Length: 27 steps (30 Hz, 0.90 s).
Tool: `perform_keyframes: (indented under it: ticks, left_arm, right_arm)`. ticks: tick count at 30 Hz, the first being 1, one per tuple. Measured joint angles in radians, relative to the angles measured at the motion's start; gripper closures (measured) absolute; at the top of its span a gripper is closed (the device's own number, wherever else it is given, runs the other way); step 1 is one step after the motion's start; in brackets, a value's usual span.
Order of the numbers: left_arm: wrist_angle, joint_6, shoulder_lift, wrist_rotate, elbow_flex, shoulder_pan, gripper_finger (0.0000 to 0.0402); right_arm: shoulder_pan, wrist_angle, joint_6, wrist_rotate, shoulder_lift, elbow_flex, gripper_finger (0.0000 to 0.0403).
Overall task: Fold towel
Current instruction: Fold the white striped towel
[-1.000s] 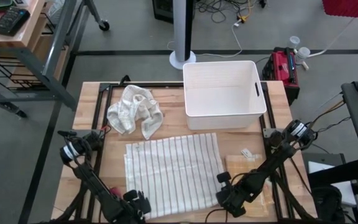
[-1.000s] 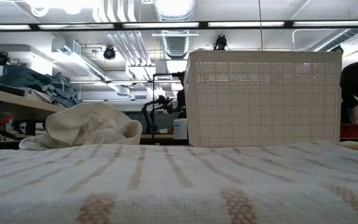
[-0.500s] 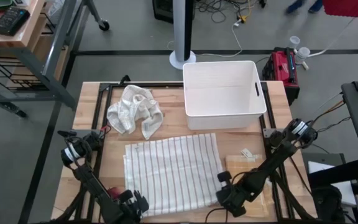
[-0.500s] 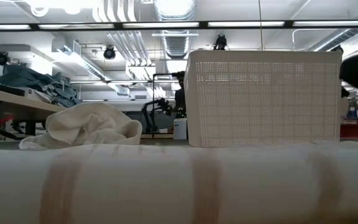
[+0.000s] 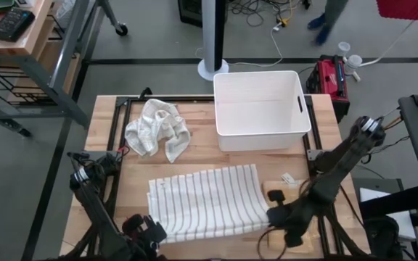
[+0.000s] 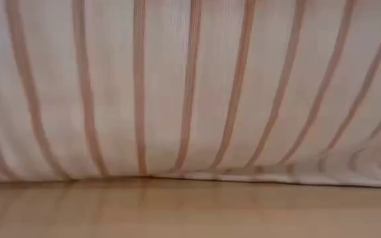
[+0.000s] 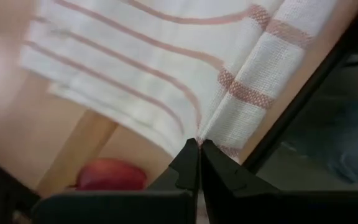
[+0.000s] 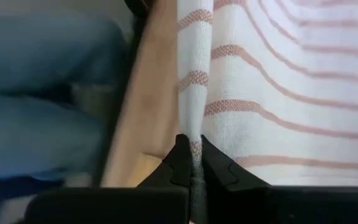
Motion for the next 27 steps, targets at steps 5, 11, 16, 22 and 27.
perform_keyframes:
  ticks: [5,11,16,22,27]
  left_arm:
    - [-0.009,0.042,-0.001,0.004,0.145,0.001,0.0401]
    - [0.022,0.053,-0.002,0.010,0.367,-0.003,0.0401]
    - [0.091,0.063,-0.089,0.013,0.325,-0.003,0.0401]
    - [0.087,0.082,-0.146,-0.030,0.342,-0.007,0.0401]
    - [0.012,0.085,-0.159,-0.060,0.341,-0.008,0.0401]
  right_arm:
    - [0.011,0.019,0.068,-0.065,-0.140,0.002,0.0403]
    - [0.018,0.219,0.071,-0.235,-0.240,0.000,0.0403]
    - [0.018,0.331,0.071,-0.315,-0.277,0.006,0.0403]
    - [0.018,0.322,-0.009,-0.341,-0.289,0.045,0.0403]
    - [0.019,0.230,-0.071,-0.256,-0.275,0.050,0.0403]
